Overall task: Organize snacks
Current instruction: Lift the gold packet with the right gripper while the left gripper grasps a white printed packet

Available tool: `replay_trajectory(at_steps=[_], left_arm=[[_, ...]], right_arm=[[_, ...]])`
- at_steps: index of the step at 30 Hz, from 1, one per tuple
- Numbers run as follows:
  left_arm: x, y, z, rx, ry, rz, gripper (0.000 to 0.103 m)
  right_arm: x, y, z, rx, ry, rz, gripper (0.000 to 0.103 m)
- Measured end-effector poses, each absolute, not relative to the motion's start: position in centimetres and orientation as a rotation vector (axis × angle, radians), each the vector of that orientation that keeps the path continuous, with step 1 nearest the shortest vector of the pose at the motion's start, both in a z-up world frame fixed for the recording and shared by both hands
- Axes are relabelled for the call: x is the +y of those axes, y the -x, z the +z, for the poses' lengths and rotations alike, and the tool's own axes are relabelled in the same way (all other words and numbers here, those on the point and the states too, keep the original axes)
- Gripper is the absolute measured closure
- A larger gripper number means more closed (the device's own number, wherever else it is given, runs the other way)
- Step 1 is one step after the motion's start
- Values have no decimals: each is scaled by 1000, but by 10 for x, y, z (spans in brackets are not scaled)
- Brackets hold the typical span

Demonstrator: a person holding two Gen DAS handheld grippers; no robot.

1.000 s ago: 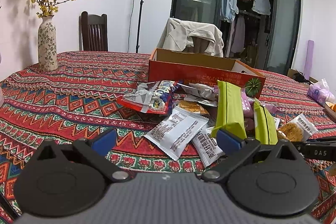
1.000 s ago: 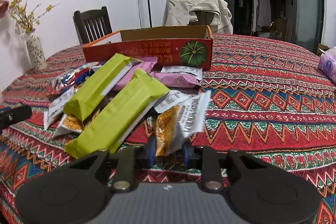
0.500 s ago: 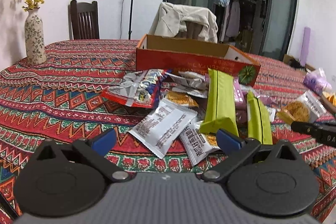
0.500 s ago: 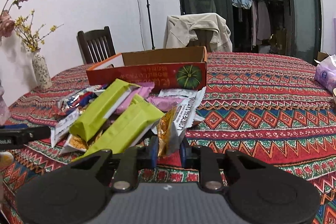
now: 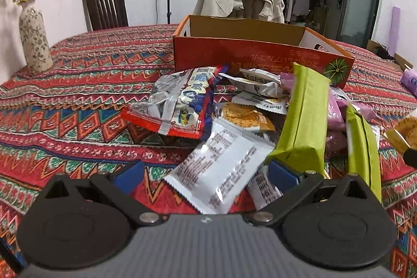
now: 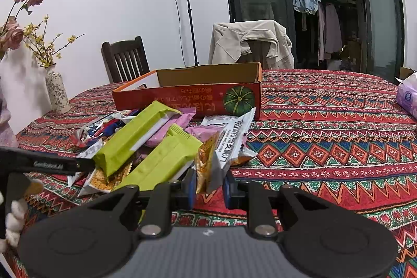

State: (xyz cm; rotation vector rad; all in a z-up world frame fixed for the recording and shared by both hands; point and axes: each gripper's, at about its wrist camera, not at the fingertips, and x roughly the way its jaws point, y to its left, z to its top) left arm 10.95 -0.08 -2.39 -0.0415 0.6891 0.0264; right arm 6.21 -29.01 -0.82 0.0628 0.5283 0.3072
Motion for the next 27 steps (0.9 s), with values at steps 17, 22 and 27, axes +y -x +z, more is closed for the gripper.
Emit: replay_trajectory(at_steps=[17, 22, 27], left_arm=[[17, -114, -32, 720, 56, -50, 11], [13, -109, -31, 692, 44, -86, 34], [16, -98, -30, 670, 45, -82, 41]], right_arm=[[-283, -68, -11, 556, -53, 310, 83], [-282, -66, -10, 557, -51, 304, 83], [-281, -63, -8, 553, -44, 299, 83]])
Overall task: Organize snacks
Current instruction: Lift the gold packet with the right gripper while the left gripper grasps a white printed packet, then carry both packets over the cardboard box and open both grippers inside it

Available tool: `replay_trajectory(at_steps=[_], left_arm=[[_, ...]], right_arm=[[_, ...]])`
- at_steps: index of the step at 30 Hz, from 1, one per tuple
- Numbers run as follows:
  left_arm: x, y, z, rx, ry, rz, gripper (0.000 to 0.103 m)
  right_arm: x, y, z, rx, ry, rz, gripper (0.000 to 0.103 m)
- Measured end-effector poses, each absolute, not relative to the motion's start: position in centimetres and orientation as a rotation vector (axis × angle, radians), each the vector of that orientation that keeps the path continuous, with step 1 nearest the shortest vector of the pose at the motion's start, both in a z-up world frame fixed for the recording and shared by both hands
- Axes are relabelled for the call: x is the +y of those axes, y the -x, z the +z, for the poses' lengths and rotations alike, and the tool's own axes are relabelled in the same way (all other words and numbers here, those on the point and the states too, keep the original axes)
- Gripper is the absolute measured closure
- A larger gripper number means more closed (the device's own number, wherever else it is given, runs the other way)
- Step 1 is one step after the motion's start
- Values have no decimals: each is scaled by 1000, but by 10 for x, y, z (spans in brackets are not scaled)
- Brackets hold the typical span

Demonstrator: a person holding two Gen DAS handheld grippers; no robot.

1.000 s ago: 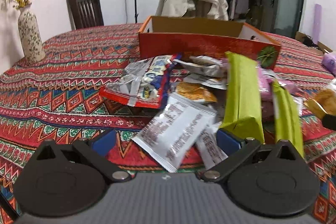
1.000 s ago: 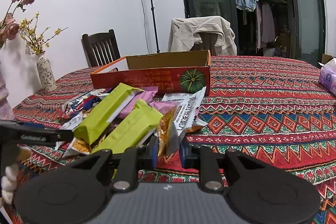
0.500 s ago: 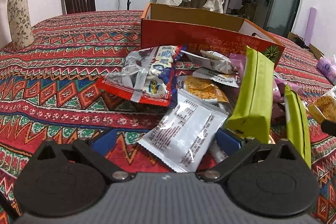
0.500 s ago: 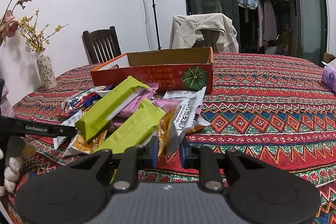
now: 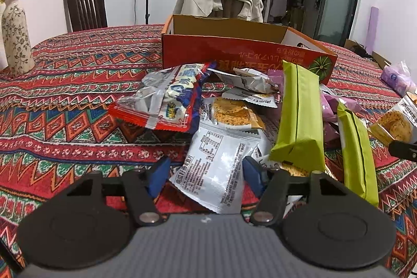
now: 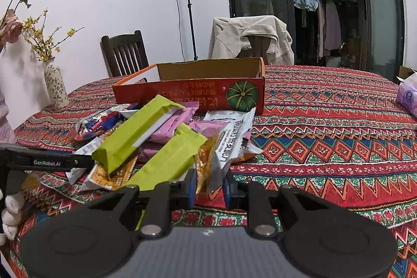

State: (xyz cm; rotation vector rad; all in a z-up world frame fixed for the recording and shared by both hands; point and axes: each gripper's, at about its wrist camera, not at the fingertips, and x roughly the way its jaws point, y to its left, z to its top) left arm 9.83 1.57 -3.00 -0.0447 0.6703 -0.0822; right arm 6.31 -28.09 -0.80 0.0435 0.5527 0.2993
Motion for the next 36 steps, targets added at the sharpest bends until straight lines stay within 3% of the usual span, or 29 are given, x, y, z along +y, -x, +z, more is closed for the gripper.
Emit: replay_trajectory(at_steps=[18, 36], left_arm=[[24, -54, 16, 492, 64, -93, 41], [7, -84, 61, 393, 68, -110, 41]], right_arm=[[-269, -45, 21, 485, -22, 296, 83], [-262, -85, 52, 438, -43, 299, 83]])
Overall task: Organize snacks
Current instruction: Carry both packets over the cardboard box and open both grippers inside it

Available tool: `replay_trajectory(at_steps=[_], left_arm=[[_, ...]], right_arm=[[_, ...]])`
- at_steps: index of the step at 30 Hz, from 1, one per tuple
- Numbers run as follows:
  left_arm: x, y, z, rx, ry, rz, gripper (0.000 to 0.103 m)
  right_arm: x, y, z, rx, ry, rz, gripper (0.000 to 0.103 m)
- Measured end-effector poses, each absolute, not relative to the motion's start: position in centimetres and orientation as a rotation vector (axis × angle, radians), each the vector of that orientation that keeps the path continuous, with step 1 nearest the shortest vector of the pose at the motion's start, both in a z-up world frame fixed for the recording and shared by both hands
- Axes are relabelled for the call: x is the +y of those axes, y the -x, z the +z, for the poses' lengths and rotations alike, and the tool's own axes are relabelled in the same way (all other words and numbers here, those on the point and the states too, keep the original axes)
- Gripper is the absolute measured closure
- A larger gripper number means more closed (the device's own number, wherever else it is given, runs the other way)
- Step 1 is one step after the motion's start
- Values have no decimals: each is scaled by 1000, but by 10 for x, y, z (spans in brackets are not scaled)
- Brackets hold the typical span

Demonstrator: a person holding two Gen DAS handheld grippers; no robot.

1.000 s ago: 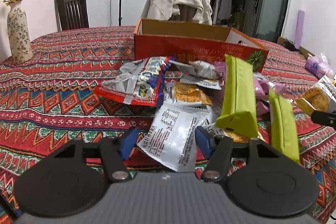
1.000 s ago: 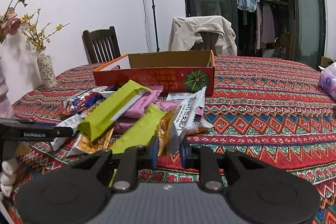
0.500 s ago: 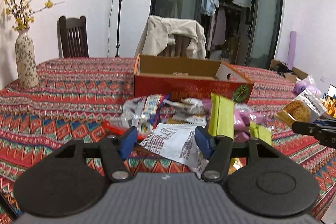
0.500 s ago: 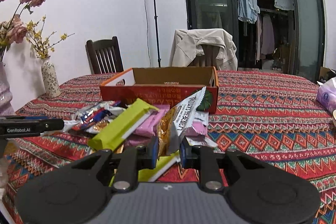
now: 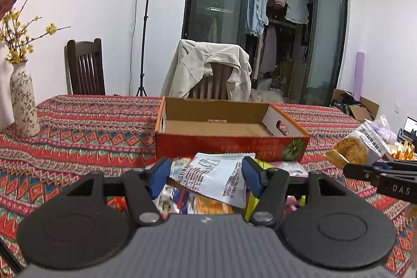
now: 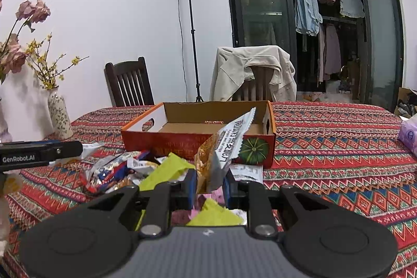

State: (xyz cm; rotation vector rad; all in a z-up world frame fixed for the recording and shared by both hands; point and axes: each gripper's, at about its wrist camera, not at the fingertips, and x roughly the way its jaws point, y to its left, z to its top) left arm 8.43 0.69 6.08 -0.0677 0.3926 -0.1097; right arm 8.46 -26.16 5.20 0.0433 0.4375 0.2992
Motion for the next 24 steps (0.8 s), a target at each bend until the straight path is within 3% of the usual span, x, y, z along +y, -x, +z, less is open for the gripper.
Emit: replay_trajectory(at_steps=[14, 24], left_arm=[[-10, -162, 99, 369, 83, -102, 41], [-14, -261, 94, 417, 112, 0, 41]], right_arm=[[-253, -172, 83, 433, -46, 262, 83], [-238, -259, 86, 469, -41, 215, 83]])
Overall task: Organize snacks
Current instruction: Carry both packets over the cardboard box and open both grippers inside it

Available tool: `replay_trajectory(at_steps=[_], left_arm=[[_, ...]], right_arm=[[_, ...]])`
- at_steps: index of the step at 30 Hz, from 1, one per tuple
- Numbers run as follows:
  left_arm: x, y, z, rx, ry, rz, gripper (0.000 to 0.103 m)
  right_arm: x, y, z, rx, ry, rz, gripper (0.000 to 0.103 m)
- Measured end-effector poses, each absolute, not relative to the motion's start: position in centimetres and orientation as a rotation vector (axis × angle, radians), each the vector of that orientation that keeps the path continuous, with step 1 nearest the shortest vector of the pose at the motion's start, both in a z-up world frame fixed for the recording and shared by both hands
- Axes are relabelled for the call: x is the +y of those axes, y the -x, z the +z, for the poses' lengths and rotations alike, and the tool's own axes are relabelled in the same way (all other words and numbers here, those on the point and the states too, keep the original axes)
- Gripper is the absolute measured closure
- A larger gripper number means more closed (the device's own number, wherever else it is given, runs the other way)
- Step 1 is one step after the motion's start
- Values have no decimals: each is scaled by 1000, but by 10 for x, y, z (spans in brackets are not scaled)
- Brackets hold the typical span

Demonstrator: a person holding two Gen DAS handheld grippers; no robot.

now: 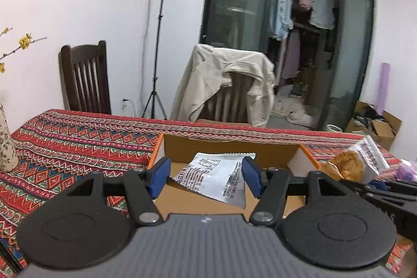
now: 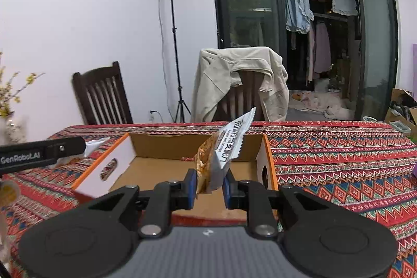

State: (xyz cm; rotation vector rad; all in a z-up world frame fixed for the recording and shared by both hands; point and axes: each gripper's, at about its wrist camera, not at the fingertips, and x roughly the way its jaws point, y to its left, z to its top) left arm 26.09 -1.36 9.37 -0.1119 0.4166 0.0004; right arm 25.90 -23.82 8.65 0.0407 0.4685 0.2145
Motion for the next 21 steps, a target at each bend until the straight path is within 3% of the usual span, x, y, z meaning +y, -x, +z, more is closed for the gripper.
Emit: replay_trajectory(at_steps=[7, 16, 19, 21], left_arm=[[-5, -310, 61, 474, 132, 55, 41], [0, -316, 36, 475, 122, 58, 39], [2, -319, 29, 484, 136, 82, 26], [6, -317, 28, 471, 155, 96, 7]], right_arm=[[-232, -313, 59, 484, -40, 159, 83], [-236, -336, 14, 535, -52, 196, 83], [-236, -337, 9, 559, -55, 206, 78], [-237, -334, 10, 558, -60, 205, 70]])
